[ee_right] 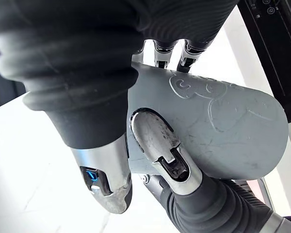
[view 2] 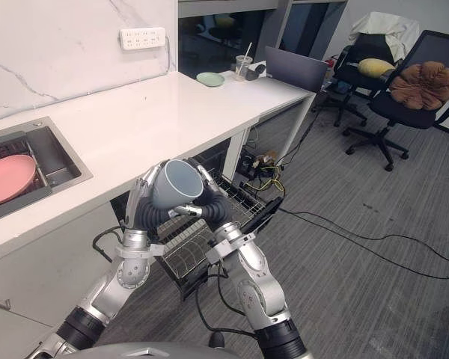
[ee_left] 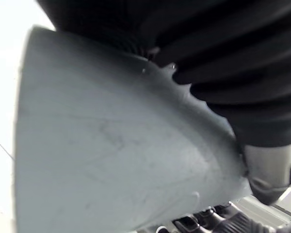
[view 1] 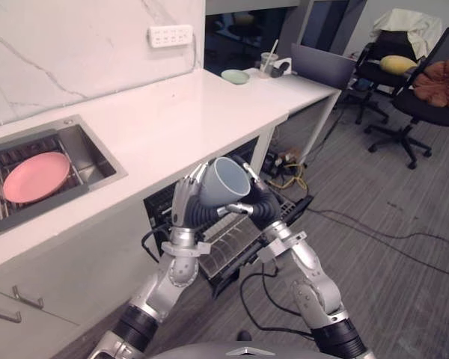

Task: Walk over to the sink, pick up the cup, carry it to the dishwasher, place the cup inside the dishwasher, then close the dishwasher door

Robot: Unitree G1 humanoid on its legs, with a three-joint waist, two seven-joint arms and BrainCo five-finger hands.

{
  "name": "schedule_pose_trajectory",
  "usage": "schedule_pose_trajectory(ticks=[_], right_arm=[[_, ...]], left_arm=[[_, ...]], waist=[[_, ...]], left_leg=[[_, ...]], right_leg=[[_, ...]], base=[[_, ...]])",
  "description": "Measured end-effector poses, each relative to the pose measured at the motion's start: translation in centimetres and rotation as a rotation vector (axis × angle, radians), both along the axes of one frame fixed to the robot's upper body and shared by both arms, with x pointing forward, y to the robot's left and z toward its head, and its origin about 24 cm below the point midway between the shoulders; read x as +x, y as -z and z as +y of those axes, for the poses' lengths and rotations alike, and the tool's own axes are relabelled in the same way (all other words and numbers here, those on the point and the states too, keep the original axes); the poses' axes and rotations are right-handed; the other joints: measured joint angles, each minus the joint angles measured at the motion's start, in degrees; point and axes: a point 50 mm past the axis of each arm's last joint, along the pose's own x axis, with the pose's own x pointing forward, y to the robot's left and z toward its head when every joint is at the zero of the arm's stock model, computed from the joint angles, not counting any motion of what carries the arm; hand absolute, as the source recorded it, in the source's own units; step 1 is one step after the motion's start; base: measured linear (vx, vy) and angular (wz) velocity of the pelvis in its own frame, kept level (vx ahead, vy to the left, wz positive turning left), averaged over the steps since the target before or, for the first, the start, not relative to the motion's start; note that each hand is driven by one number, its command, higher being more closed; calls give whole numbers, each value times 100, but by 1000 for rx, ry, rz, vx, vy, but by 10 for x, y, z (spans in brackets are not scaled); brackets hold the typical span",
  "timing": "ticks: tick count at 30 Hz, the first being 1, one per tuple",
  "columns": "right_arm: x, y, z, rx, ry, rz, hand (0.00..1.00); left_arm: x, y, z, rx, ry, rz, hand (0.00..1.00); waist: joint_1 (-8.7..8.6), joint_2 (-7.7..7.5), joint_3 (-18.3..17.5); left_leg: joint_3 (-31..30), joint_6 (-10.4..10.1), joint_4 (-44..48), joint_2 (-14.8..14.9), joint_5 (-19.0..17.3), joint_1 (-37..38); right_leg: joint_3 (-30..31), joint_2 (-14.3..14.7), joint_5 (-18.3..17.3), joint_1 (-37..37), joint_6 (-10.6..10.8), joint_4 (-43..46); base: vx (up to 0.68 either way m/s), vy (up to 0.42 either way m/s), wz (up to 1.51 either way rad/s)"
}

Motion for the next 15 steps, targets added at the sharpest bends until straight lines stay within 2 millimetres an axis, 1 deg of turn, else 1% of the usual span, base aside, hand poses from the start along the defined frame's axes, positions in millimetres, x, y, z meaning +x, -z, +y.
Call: schedule_pose_trajectory(ticks=[6,15], right_arm=[[1,2,0,5,9,32,0],[0,4,5,36,-4,70,0]], left_arm=[[-4,-4,-5,32,23,-37,100],[-4,-4,-3,54,14,-57,100]], waist=[[-2,1,1],[-21,4,0]], left_leg=[[-15,-3,2,2,5,-17],[-25,-3,4,3,8,-18]], right_leg=[[-18,0,-4,-7,-7,0],[-31,-1,-2,-4,-6,1]], base=[[0,0,0],[0,0,0]])
